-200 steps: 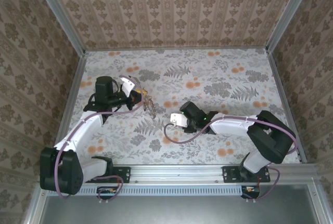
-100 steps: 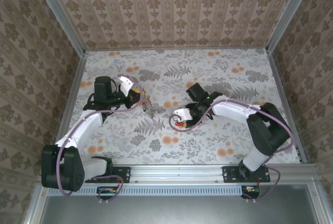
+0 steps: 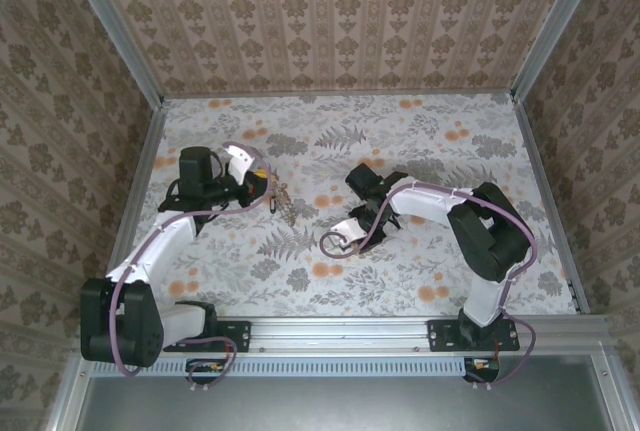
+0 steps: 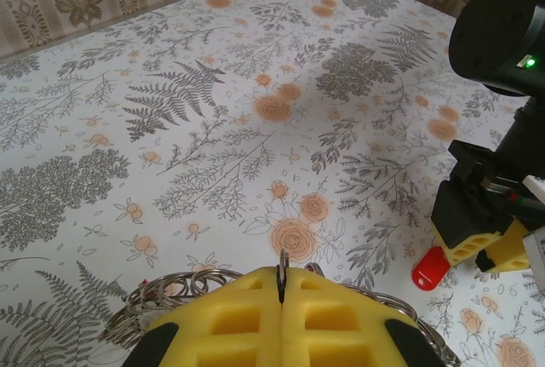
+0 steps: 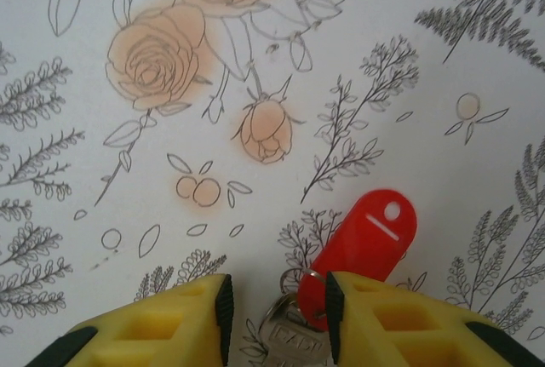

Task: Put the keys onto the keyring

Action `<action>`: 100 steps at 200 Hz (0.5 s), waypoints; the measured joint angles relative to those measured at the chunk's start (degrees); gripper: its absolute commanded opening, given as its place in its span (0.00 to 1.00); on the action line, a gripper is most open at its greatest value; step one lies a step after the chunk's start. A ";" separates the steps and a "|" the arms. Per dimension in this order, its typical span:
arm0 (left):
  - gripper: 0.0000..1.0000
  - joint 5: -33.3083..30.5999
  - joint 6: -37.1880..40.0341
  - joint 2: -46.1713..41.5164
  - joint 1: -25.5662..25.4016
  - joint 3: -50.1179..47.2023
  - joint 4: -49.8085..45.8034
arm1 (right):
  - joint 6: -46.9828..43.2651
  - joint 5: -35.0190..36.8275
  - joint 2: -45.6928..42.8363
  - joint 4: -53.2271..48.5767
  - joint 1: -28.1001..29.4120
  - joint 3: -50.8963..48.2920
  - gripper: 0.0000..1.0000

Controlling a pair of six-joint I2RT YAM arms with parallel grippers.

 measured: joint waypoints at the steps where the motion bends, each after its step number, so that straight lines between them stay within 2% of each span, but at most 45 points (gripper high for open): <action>1: 0.00 0.00 0.00 0.02 0.00 0.00 0.00 | -0.04 0.07 0.00 0.04 0.00 -0.04 0.36; 40: 0.00 0.04 0.00 0.28 0.04 0.00 -0.02 | -0.96 1.79 -0.90 1.97 0.00 -2.45 0.28; 100: 0.00 0.02 0.00 0.28 0.04 0.00 -0.04 | -0.92 2.45 -2.75 3.45 -0.02 -3.28 0.34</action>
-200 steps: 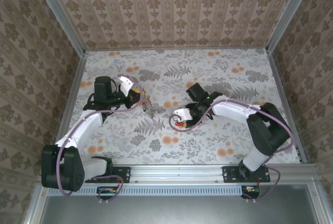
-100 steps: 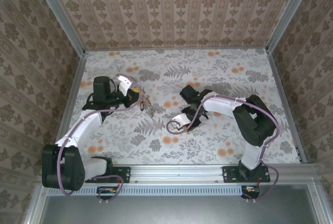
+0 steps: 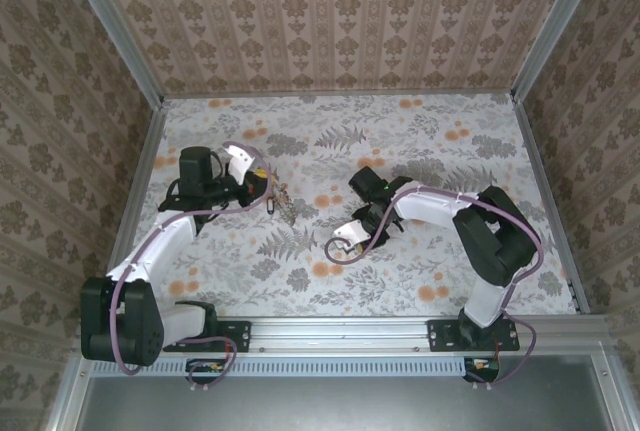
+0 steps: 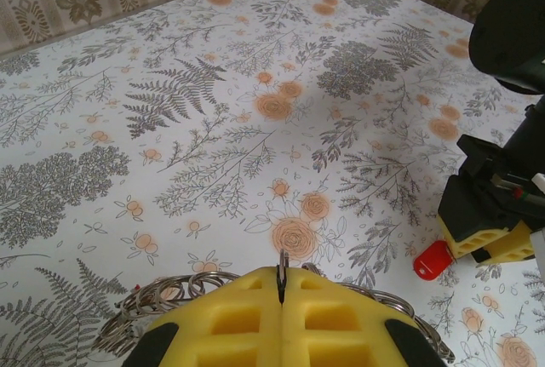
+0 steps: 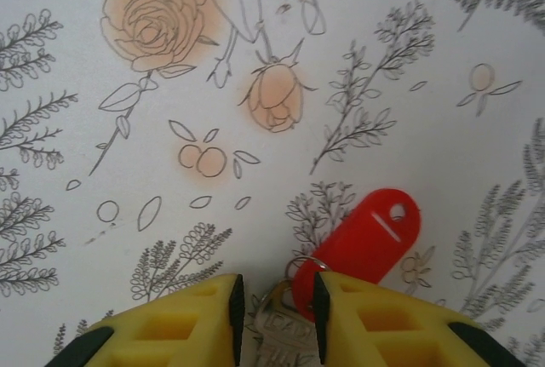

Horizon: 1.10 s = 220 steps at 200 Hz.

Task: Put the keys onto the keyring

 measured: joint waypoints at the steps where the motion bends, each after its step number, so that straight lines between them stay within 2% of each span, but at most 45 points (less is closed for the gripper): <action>1: 0.00 0.00 0.00 0.00 0.00 0.00 0.00 | 0.00 -0.02 -0.07 0.00 0.00 0.00 0.34; 63: 0.00 0.00 0.00 0.00 0.00 0.00 0.00 | -0.04 -0.83 1.75 0.42 -0.04 2.47 0.37; 167: 0.00 0.00 0.00 0.00 0.00 0.00 -0.02 | -0.22 -0.15 3.04 -0.74 -1.57 2.38 0.31; 220: 0.00 0.02 0.00 0.02 0.00 0.00 -0.02 | 0.33 0.22 0.98 -1.01 -2.56 0.55 0.14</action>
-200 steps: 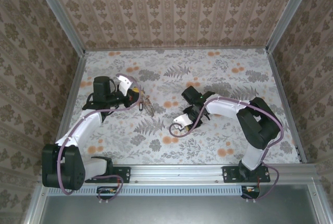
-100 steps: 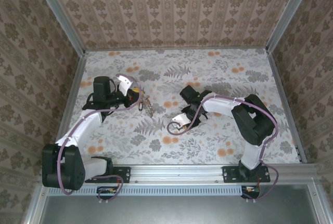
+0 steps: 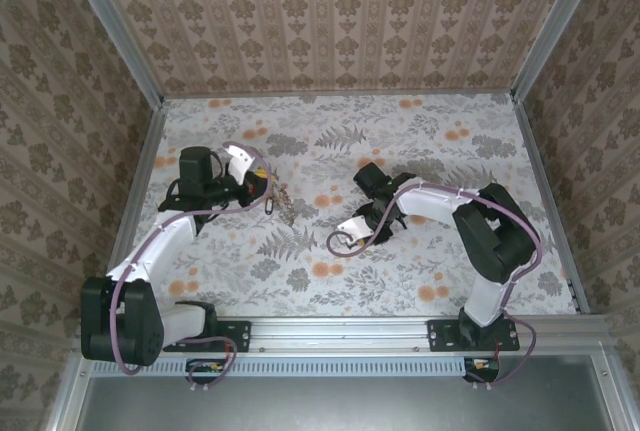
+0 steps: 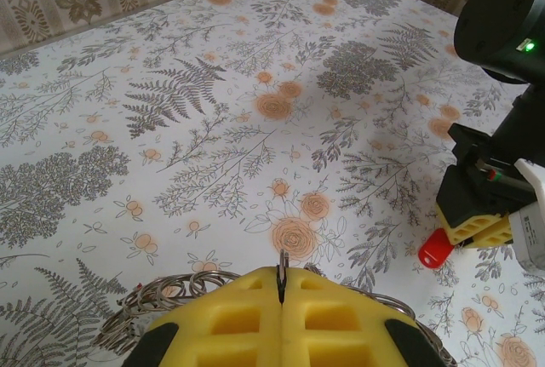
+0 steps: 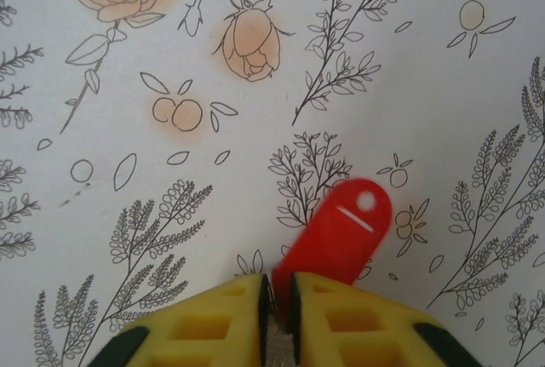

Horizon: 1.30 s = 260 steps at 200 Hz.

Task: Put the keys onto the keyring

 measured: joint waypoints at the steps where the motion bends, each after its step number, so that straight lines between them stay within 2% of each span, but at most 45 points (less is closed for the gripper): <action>1: 0.00 0.00 0.00 0.02 0.00 0.00 0.00 | -0.02 0.00 -0.02 0.00 -0.02 0.00 0.14; 9: 0.00 0.00 0.00 0.02 0.00 0.00 -0.02 | -0.02 0.00 -0.28 -0.04 -0.13 -0.13 0.10; 59: 0.00 0.00 0.00 0.02 0.02 0.00 -0.04 | 1.11 -0.24 -1.70 -0.07 -0.39 -0.74 0.05; 122: 0.00 0.15 0.02 0.52 0.33 0.00 -0.07 | 10.51 -3.34 -3.41 8.33 -0.39 -3.41 0.07; 146: 0.00 0.15 0.02 1.25 0.33 0.00 -0.33 | 13.46 -3.23 -2.27 10.54 -0.39 -3.67 0.15; 184: 0.00 0.15 0.02 1.42 0.33 0.00 -0.44 | 13.40 -2.62 -2.21 10.29 -0.39 -3.67 0.20; 260: 0.00 0.15 0.04 1.42 0.33 0.00 -0.46 | 12.98 -1.51 -2.19 9.42 -0.39 -3.67 0.21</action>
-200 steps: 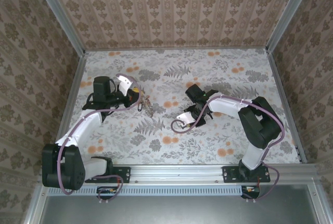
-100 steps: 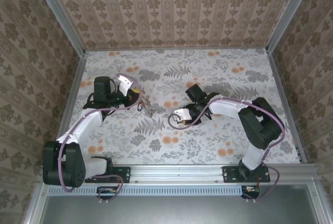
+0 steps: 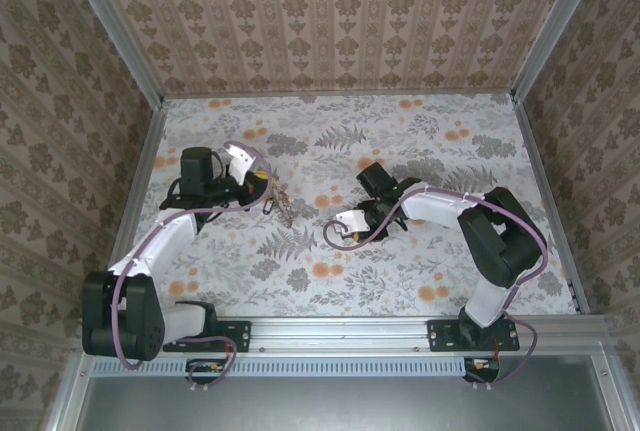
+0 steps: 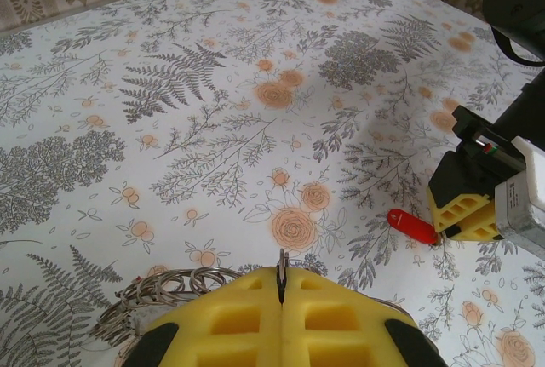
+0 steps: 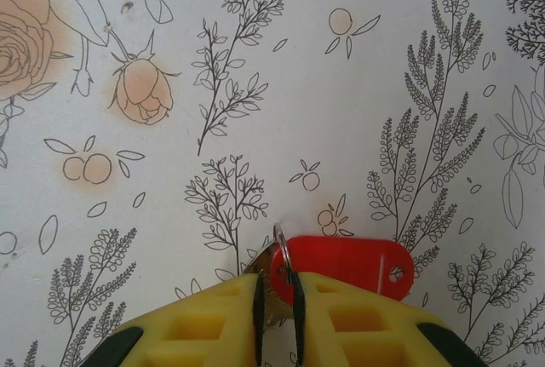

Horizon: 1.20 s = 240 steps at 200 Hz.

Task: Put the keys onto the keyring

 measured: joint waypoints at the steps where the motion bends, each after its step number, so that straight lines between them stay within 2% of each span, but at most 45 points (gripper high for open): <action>1: 0.00 0.00 0.00 0.00 0.00 0.00 0.00 | 0.00 0.00 0.00 0.00 0.00 0.00 0.21; 66: 0.00 0.28 0.02 0.00 0.00 0.00 0.02 | 0.00 -0.07 1.42 0.07 0.02 0.02 0.22; 122: 0.00 0.85 0.22 0.00 -0.02 0.00 0.02 | 0.15 -0.44 1.90 0.87 0.07 0.66 0.02; 158: 0.00 0.63 2.86 -0.22 -1.42 0.00 -1.31 | 2.40 -0.68 0.90 3.06 0.07 -0.70 0.00; 195: 0.00 0.72 6.36 -2.47 -5.57 0.00 -2.51 | 15.41 -1.99 -6.99 7.56 0.00 -3.93 0.00; 240: 0.00 2.40 9.27 -5.05 -10.19 0.00 -0.81 | 40.76 -4.39 -18.45 26.05 0.22 -10.69 0.00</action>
